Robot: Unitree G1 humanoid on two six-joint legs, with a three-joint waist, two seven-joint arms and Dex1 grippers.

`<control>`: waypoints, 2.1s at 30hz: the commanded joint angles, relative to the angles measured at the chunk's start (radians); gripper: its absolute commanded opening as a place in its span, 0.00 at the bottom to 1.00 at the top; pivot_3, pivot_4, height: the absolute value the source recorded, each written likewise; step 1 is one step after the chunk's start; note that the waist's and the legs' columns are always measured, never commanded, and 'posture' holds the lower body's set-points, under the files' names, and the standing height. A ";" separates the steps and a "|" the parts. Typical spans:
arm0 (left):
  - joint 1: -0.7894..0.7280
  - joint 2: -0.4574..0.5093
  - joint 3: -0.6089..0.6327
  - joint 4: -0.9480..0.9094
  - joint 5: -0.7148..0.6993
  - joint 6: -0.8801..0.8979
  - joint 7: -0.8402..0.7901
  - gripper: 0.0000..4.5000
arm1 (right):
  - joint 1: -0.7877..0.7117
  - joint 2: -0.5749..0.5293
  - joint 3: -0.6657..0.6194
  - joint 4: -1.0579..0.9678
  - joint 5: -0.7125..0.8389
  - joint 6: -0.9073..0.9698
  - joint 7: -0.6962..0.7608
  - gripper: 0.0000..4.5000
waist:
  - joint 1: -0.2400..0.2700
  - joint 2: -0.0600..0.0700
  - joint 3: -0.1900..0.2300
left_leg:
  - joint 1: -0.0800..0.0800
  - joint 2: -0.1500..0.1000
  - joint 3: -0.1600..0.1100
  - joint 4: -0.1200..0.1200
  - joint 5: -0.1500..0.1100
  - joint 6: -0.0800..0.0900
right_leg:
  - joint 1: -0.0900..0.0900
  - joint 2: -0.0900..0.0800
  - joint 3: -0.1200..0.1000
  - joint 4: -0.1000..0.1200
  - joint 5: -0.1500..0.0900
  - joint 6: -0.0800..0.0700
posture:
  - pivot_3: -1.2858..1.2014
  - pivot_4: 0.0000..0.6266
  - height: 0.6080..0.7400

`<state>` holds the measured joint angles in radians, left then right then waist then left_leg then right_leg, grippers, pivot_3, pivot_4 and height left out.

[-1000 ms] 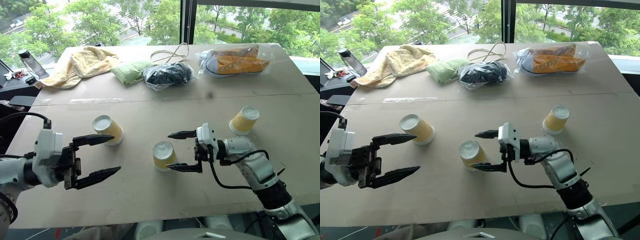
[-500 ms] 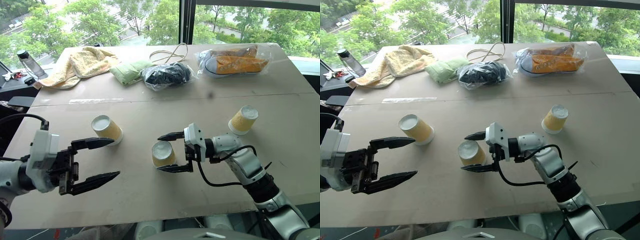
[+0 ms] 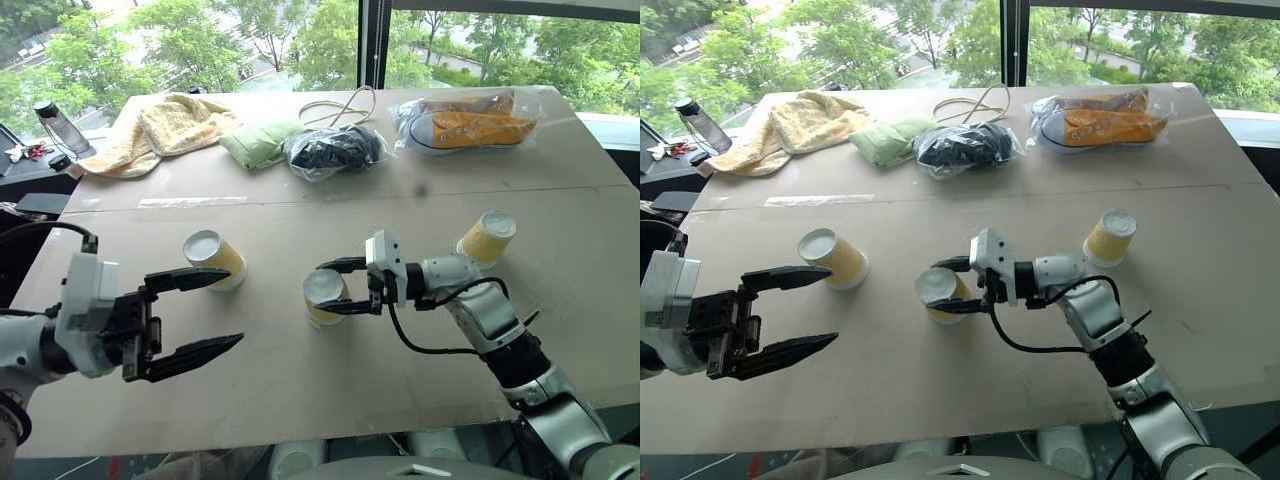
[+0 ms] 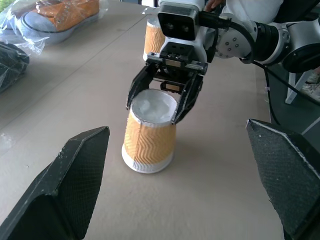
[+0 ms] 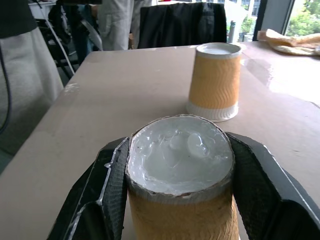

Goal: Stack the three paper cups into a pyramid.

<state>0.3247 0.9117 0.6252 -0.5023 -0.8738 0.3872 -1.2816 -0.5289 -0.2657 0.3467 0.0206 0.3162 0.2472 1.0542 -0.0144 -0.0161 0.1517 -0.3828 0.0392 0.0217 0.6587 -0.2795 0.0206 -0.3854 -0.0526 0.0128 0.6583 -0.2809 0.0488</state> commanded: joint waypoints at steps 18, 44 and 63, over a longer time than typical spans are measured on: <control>-0.136 -0.090 -0.162 0.060 0.128 -0.011 0.190 1.00 | -0.131 0.066 -0.160 0.284 -0.039 -0.036 -0.159 0.47 | -0.004 0.000 0.000 | 0.000 0.000 0.001 0.000 0.000 0.000 | 0.000 0.000 0.001 0.001 0.000 0.000 | 0.52 0.24 1.00; -0.493 -0.269 -0.490 0.071 0.223 0.044 0.409 1.00 | 0.238 -0.154 -0.503 -0.392 0.013 0.051 -0.409 0.99 | 0.003 0.000 0.000 | -0.013 -0.001 0.000 0.003 0.000 0.000 | -0.011 0.000 0.002 0.003 0.001 0.001 | 0.52 0.24 1.00; -0.580 -0.270 -0.554 0.143 0.266 0.033 0.361 1.00 | 0.447 -0.081 -0.636 -0.309 0.034 0.023 -0.618 0.99 | 0.002 0.000 0.000 | -0.012 -0.001 -0.001 0.006 0.000 0.000 | -0.011 0.006 0.004 0.004 0.001 0.001 | 0.52 0.24 1.00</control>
<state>-0.2532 0.6384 0.0665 -0.3421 -0.6105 0.4429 -0.9126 -0.0666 -0.3430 -0.2569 -0.2834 0.3381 0.3012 0.4494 -0.0122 -0.0162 0.1512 -0.3949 0.0383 0.0209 0.6645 -0.2790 0.0202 -0.3961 -0.0470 0.0171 0.6623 -0.2803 0.0499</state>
